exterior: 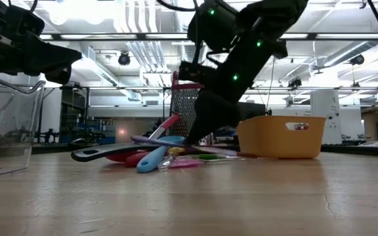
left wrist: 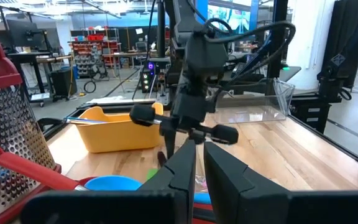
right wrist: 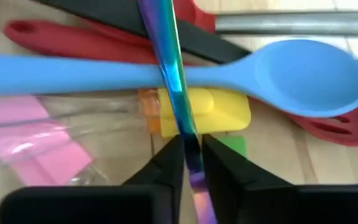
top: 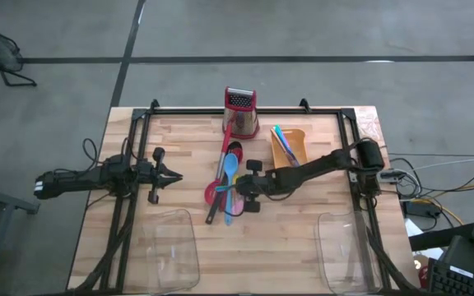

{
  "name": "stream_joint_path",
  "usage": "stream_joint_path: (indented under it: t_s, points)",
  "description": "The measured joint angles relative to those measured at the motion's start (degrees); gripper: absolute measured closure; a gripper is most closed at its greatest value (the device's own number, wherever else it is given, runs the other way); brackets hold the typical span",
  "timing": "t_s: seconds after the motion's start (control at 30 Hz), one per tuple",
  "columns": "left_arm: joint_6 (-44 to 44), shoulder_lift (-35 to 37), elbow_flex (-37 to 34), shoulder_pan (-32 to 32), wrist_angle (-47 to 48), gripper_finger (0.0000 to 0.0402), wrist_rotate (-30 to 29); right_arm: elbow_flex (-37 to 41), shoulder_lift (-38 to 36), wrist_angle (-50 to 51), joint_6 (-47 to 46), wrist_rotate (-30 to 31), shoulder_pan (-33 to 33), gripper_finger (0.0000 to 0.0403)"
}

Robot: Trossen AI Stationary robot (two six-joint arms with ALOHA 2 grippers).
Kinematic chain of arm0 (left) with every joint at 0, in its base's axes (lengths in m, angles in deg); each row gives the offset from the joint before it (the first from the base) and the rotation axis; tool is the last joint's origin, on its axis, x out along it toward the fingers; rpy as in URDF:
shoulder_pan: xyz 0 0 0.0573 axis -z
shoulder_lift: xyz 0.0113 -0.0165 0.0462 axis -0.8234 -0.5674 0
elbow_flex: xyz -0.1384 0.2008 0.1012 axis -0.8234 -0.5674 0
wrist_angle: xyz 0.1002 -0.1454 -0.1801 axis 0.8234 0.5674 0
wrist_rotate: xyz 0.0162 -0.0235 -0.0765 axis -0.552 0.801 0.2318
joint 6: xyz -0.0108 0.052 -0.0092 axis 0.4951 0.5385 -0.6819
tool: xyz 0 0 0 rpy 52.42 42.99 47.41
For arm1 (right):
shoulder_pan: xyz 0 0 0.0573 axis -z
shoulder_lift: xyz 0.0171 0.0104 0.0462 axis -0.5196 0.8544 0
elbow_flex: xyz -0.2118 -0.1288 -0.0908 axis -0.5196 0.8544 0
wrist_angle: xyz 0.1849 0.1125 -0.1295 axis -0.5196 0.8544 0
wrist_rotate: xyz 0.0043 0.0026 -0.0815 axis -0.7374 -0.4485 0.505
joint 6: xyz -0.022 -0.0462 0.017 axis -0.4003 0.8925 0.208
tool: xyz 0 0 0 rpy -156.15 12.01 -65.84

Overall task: Pick & Place Kitchen Items
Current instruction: Put the blue table knife into the yellow bin

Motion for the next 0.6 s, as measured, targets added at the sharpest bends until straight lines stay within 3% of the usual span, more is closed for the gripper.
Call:
stream_joint_path:
  t_s: [0.1, 0.33, 0.6]
  points:
    - [0.0, 0.0, 0.0, 0.0, 0.0, 0.0362, 0.0, 0.3, -1.4, 1.0, -0.3, -0.1, -0.1, 0.0389]
    - [0.0, 0.0, 0.0, 0.0, 0.0, 0.0362, 0.0, 0.6, -3.2, 2.6, -1.9, -0.9, -0.1, 0.0387]
    - [0.0, 0.0, 0.0, 0.0, 0.0, 0.0362, 0.0, 0.6, -1.1, 2.4, -1.7, -2.7, -0.1, 0.0320]
